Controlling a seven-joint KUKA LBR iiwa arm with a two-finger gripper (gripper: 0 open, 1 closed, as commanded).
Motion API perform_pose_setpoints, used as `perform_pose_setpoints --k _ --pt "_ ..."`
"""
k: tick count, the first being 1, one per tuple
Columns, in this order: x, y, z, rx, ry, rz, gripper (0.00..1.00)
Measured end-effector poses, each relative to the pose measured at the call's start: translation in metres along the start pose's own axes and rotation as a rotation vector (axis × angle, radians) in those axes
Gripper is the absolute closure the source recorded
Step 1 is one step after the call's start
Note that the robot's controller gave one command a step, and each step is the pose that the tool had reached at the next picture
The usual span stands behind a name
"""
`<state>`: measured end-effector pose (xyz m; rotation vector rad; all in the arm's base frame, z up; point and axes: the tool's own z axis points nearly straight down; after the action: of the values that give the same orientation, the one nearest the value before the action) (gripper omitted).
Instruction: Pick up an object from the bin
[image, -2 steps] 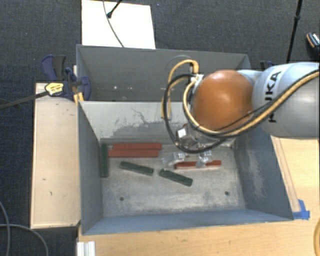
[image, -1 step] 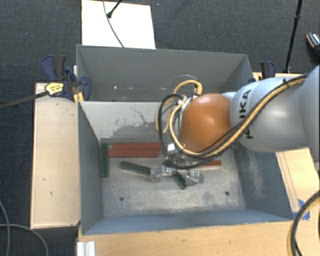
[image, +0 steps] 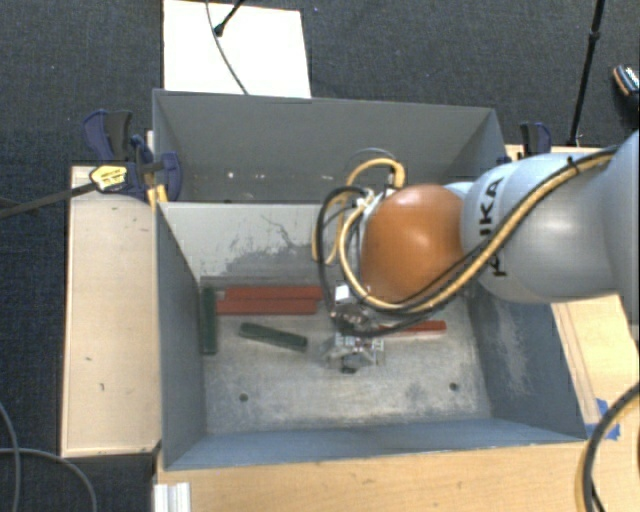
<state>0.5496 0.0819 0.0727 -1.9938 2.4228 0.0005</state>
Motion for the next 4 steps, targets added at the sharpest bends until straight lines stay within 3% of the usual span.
perform_pose_setpoints --k 1,2,3,4 --pt "0.004 -0.030 -0.127 0.008 -0.001 -0.030 1.00" --pt "-0.031 -0.022 -0.085 -0.004 0.001 0.213 1.00" --pt "-0.030 -0.023 -0.086 -0.002 0.001 0.217 0.00" --pt "-0.011 -0.025 0.003 -0.007 0.004 -0.462 0.00"
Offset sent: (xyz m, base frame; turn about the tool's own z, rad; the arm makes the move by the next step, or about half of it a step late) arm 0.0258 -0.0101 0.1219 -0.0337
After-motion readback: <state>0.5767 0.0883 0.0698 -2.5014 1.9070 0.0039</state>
